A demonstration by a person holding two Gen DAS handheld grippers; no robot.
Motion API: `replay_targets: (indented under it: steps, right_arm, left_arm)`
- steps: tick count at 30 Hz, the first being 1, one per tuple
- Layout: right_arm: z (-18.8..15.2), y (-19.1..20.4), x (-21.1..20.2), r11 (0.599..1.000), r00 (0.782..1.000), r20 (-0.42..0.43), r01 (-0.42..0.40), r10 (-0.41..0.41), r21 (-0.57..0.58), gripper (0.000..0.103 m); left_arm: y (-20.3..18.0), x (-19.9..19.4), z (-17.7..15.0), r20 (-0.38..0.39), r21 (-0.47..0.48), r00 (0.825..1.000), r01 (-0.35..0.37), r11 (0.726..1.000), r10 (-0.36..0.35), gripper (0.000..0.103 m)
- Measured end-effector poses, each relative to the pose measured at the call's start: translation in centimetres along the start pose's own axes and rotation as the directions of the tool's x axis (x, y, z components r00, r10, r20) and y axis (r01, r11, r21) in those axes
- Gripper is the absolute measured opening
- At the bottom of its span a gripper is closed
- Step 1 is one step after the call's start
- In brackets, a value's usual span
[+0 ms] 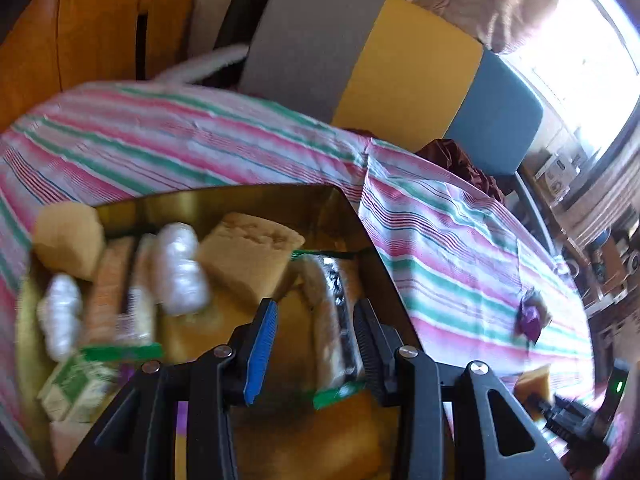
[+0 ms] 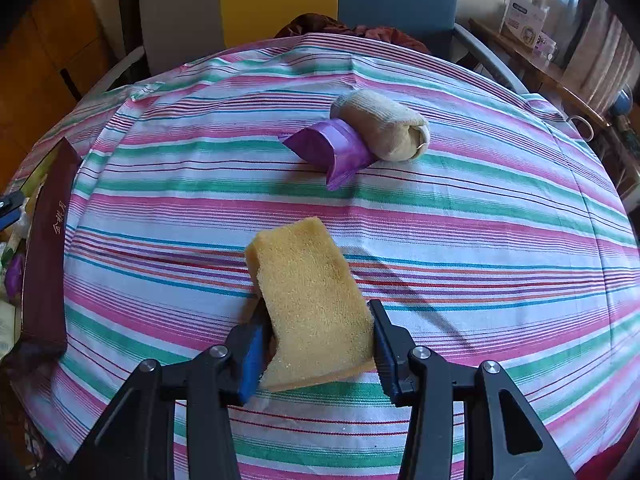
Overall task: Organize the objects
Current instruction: 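Carry the snack bar into the gold tray and open the left tool, then carry the yellow sponge into the gold tray and open the right tool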
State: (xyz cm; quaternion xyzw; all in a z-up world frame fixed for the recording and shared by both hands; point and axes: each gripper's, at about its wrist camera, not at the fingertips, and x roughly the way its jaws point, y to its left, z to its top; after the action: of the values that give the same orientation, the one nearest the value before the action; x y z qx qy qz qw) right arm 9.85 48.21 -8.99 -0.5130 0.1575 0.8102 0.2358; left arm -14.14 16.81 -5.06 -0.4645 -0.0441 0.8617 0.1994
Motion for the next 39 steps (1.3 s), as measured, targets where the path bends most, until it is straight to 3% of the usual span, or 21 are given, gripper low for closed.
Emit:
replay_targets:
  steps: [11, 18, 24, 39]
  right_arm:
    - [0.0, 0.6, 0.0, 1.000, 1.000, 0.002, 0.021, -0.021, -0.022, 0.047]
    - [0.1, 1.0, -0.1, 0.999, 0.999, 0.001, 0.042, -0.042, -0.017, 0.047]
    - [0.7, 3.8, -1.4, 0.998, 0.998, 0.033, -0.055, 0.055, 0.007, 0.046]
    - [1.7, 16.3, -5.9, 0.960, 0.963, 0.098, -0.235, 0.251, -0.151, 0.046]
  left_arm:
    - [0.8, -8.1, -3.9, 0.168, 0.109, 0.981, -0.112, 0.988, 0.092, 0.040]
    - [1.6, -11.3, -5.1, 0.232, 0.140, 0.966, -0.149, 0.979, 0.113, 0.040]
    - [2.6, -12.2, -5.8, 0.237, 0.134, 0.965, -0.147, 0.980, 0.112, 0.040]
    - [5.3, -12.6, -7.0, 0.221, 0.089, 0.969, -0.134, 0.987, 0.111, 0.040]
